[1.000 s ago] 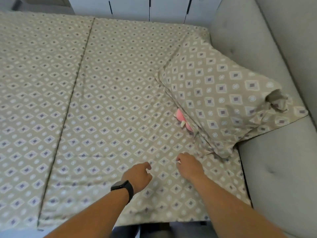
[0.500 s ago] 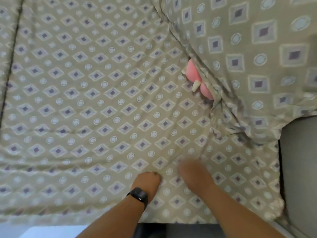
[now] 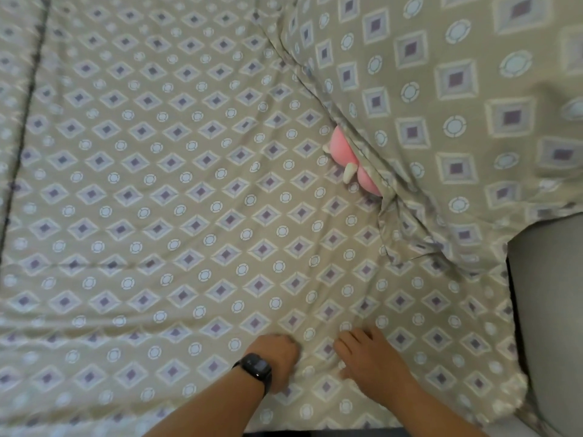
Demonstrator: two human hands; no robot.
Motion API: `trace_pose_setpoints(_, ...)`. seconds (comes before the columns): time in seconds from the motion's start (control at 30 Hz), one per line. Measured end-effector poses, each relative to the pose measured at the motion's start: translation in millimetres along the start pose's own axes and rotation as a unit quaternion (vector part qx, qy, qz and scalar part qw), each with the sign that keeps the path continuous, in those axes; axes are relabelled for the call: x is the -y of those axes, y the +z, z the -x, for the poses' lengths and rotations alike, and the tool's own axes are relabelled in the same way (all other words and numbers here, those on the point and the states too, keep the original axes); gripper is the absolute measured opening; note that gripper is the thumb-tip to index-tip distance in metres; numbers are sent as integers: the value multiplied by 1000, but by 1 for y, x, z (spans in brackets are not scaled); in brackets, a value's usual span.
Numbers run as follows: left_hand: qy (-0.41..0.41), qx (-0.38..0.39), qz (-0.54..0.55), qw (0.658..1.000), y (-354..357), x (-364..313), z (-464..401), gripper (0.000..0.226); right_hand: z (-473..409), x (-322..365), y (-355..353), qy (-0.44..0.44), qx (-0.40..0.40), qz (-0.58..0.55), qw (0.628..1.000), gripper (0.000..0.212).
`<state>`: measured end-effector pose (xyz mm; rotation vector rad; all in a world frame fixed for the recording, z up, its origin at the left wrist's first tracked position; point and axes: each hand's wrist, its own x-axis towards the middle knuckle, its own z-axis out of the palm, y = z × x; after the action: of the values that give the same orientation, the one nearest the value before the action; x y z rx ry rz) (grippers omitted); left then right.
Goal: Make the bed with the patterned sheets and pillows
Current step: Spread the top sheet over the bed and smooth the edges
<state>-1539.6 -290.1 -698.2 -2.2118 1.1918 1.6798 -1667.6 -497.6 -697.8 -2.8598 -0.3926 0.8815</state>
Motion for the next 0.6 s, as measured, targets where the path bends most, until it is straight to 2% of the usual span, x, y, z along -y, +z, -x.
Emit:
trace_pose_setpoints(0.1, -2, -11, 28, 1000, 2, 0, 0, 31, -5, 5, 3, -9, -31, 21, 999, 29)
trace_pose_setpoints(0.23, 20, -16, 64, 998, 6, 1, 0, 8, -9, 8, 10, -4, -54, 35, 998, 33)
trace_pose_setpoints(0.43, 37, -29, 89, 995, 8, 0, 4, 13, 0, 2, 16, -22, -26, 26, 999, 30)
trace_pose_setpoints(0.6, 51, -60, 138, 987, 19, 6, 8, 17, 1, 6, 11, 12, -28, 44, 999, 32)
